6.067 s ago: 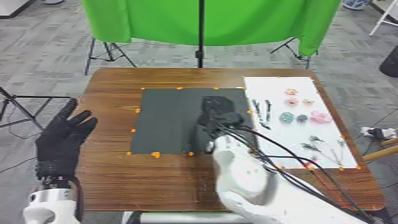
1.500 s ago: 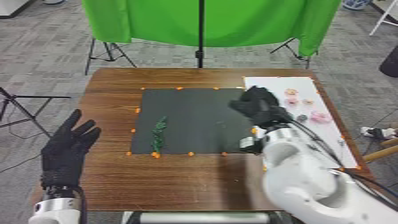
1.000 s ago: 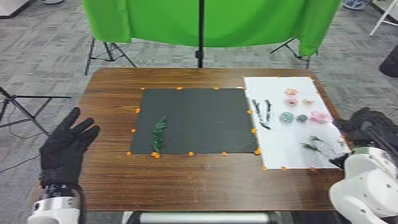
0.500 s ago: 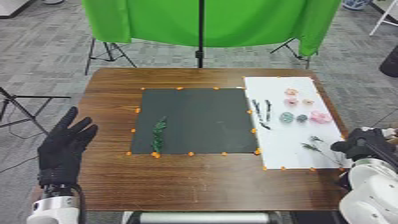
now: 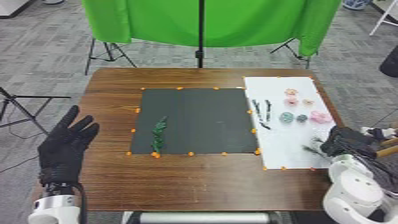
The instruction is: Arrange flowers
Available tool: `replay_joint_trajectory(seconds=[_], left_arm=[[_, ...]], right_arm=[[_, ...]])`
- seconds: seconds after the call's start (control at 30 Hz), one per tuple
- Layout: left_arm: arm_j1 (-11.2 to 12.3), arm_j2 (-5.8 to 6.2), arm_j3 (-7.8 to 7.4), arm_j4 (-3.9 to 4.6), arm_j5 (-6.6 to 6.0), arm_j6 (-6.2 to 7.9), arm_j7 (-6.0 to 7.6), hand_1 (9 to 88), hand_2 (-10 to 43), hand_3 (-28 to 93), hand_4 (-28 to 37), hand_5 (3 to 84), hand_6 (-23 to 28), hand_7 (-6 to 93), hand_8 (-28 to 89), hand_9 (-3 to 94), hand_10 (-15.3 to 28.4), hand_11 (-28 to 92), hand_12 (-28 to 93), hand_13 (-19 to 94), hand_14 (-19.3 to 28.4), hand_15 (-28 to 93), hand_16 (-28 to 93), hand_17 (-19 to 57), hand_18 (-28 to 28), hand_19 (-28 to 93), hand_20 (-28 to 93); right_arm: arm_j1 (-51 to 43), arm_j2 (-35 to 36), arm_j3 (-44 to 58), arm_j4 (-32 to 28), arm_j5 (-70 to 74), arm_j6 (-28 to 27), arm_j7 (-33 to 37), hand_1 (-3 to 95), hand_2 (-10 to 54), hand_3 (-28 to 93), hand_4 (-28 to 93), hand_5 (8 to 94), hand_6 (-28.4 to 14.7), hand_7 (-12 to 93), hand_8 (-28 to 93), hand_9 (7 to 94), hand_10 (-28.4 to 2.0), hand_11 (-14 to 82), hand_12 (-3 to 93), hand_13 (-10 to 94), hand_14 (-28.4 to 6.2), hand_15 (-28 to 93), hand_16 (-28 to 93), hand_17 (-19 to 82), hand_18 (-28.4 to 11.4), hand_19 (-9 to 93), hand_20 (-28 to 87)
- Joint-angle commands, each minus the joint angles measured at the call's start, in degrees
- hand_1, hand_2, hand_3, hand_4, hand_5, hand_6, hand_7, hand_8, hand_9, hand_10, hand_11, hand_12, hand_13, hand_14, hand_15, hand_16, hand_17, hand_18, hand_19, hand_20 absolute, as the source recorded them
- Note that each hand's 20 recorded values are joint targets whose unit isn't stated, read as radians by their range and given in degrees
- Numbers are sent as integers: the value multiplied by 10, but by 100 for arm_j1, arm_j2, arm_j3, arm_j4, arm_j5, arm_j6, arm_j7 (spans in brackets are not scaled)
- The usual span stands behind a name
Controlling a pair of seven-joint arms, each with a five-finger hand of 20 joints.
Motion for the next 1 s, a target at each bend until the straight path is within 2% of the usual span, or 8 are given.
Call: replay_joint_trajectory(seconds=[0.03, 0.27, 0.43, 0.47, 0.57, 0.8, 0.9, 1.0], left_arm=[[127, -84, -59, -7, -34, 4, 56, 227, 59, 838, -267, 370, 87, 95, -82, 359, 206, 276, 111, 243, 281, 609, -111, -80, 273, 577, 59], [191, -150, -183, -51, 52, 9, -30, 228, 58, 838, -268, 371, 87, 95, -82, 360, 207, 277, 111, 244, 281, 609, -111, -80, 274, 577, 59], [334, -76, -264, -116, -28, 121, 11, 228, 58, 839, -268, 372, 87, 95, -82, 360, 208, 277, 111, 245, 281, 609, -111, -80, 274, 578, 60], [303, -93, -280, -94, 10, 94, -63, 228, 59, 838, -269, 372, 88, 95, -82, 361, 209, 277, 110, 244, 281, 609, -111, -80, 274, 577, 60], [303, 102, -281, -106, -57, 128, 7, 228, 59, 838, -269, 372, 88, 95, -82, 361, 209, 277, 111, 244, 281, 609, -111, -80, 274, 578, 60], [196, 166, -246, -123, -42, 143, -69, 229, 60, 837, -269, 372, 88, 95, -81, 360, 208, 278, 111, 244, 281, 610, -112, -80, 273, 578, 60], [165, 119, -277, -125, 21, 134, -182, 228, 60, 837, -268, 372, 88, 95, -81, 361, 208, 277, 111, 244, 281, 610, -111, -80, 273, 578, 60], [218, 164, -307, -140, -26, 181, -159, 228, 60, 837, -268, 373, 89, 95, -82, 360, 208, 277, 110, 244, 281, 610, -112, -80, 274, 578, 60]], right_arm=[[-201, 147, 279, -159, -337, 168, 107, 561, -94, 648, -283, 853, -2, 205, 39, 839, -113, 448, 244, 748, -78, 741, 207, 350, -222, 903, 299], [-112, -43, 516, -1221, -396, -149, -110, 543, -95, 686, -283, 870, -3, 201, 55, 853, -114, 462, 236, 764, -79, 750, 216, 365, -230, 926, 309], [1228, -616, -612, -1539, -78, -275, -618, 543, -95, 692, -283, 873, -8, 196, 58, 857, -117, 464, 237, 766, -85, 755, 219, 368, -236, 930, 318], [1524, -775, -888, -1525, -47, -283, -708, 543, -95, 694, -283, 875, -9, 193, 59, 859, -117, 465, 236, 766, -86, 757, 220, 370, -237, 930, 325], [2499, -1384, -1805, -1248, -23, -435, -912, 541, -95, 696, -283, 877, -11, 187, 63, 862, -118, 468, 234, 769, -89, 761, 221, 375, -241, 931, 339], [3765, -2609, -3194, -378, -37, -672, -1149, 539, -95, 699, -283, 882, -14, 183, 66, 868, -118, 476, 234, 777, -89, 767, 221, 379, -244, 932, 352], [4030, -2939, -3548, -6, -41, -780, -1168, 537, -95, 698, -283, 884, -14, 184, 68, 871, -118, 480, 235, 779, -90, 770, 222, 381, -244, 932, 357], [4233, -3250, -3829, 369, -60, -929, -1197, 534, -95, 696, -283, 889, -13, 188, 70, 874, -118, 485, 235, 781, -90, 773, 223, 383, -246, 932, 365]])
